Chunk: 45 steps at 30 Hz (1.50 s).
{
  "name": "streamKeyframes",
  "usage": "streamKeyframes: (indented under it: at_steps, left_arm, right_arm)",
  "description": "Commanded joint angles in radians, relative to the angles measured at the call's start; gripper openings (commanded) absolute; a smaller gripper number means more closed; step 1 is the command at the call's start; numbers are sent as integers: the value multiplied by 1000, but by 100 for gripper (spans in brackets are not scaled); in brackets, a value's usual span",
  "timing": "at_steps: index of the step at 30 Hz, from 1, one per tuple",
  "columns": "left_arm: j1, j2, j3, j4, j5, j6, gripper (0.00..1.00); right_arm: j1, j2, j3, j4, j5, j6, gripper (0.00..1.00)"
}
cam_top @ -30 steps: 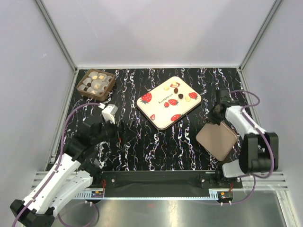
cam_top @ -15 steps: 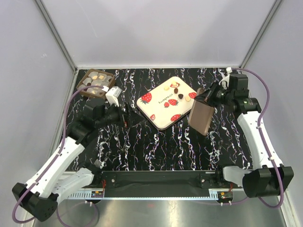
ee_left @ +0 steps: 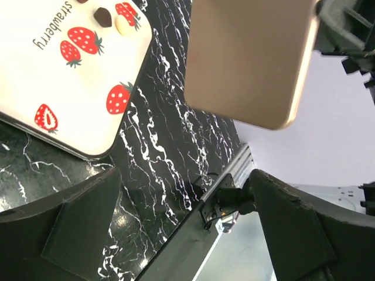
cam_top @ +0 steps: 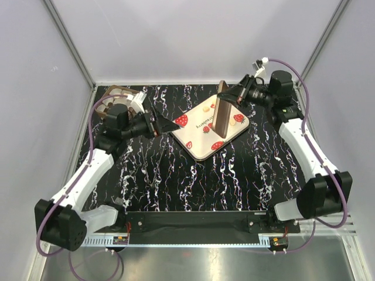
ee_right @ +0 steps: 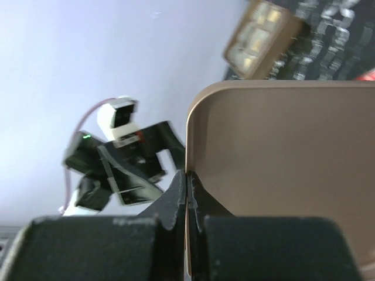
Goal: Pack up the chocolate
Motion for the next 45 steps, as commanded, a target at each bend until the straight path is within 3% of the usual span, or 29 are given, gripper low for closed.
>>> streamKeyframes:
  at_steps: [1, 4, 10, 17, 20, 23, 30, 45]
  left_arm:
    - [25, 53, 24, 140, 93, -40, 99]
    - [53, 95, -34, 340, 192, -86, 99]
    - [55, 230, -26, 656, 289, -124, 99]
    - [48, 497, 41, 1407, 377, -590, 99]
    - [41, 677, 133, 1660, 388, -771, 99]
    - [33, 761, 220, 1808, 358, -888, 99]
    - [-56, 834, 337, 1810, 329, -884, 99]
    - [-93, 808, 360, 1812, 282, -922, 99]
  right_arm:
    - [24, 49, 68, 353, -132, 176, 0]
    - [38, 84, 82, 525, -193, 300, 0]
    - [81, 109, 165, 613, -271, 360, 0]
    - [93, 135, 177, 897, -304, 610, 0]
    - [101, 143, 198, 957, -311, 673, 0]
    - [110, 141, 217, 950, -318, 673, 0]
    - [125, 139, 208, 966, -301, 698, 0]
    - [127, 175, 152, 1117, -293, 772, 0]
